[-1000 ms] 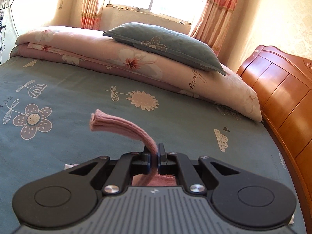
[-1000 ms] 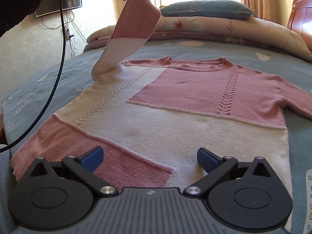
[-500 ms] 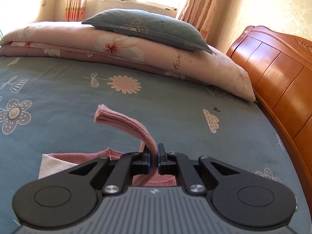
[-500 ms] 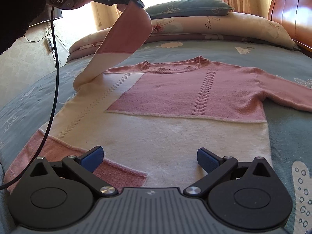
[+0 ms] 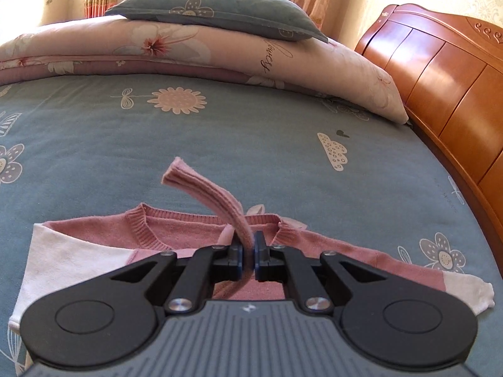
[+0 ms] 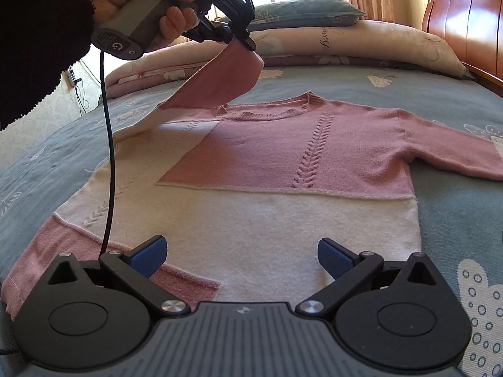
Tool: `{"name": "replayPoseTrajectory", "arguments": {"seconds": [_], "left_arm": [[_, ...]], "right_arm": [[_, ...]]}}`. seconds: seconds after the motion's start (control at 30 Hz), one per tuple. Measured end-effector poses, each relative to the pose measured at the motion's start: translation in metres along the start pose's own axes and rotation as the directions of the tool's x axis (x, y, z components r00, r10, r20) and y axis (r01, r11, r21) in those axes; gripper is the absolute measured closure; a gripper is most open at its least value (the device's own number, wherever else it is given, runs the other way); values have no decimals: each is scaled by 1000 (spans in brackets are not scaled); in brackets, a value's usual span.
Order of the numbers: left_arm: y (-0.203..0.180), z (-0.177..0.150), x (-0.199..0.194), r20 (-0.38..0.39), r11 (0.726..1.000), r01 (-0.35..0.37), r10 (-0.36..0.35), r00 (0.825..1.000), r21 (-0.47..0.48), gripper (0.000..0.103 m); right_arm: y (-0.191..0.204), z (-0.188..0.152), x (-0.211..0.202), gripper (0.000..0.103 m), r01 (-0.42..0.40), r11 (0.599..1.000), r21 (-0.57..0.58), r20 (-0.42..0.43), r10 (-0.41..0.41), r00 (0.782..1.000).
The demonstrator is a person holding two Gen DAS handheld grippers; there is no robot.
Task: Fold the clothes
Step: 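Carry the sleeve across the sweater body toward the collar, open left gripper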
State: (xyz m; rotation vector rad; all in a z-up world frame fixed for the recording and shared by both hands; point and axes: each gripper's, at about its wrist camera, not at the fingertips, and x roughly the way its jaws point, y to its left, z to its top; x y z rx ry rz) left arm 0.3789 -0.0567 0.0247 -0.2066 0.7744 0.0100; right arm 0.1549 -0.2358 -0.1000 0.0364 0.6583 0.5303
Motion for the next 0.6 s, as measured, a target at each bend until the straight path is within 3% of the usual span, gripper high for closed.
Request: {"name": "replayPoseTrajectory", "arguments": {"seconds": [0.33,0.6], "left_arm": [[-13,-19,22,-65,999,1,2,998,47,96],[-26,-28,24,-85,994,44,-35,996,105,92]], "right_arm": [[-1,1,-3,0,4,1000,-4,4,-4,1000],[-2,1,-3,0,6,1000,2,5,-6,1000]]}}
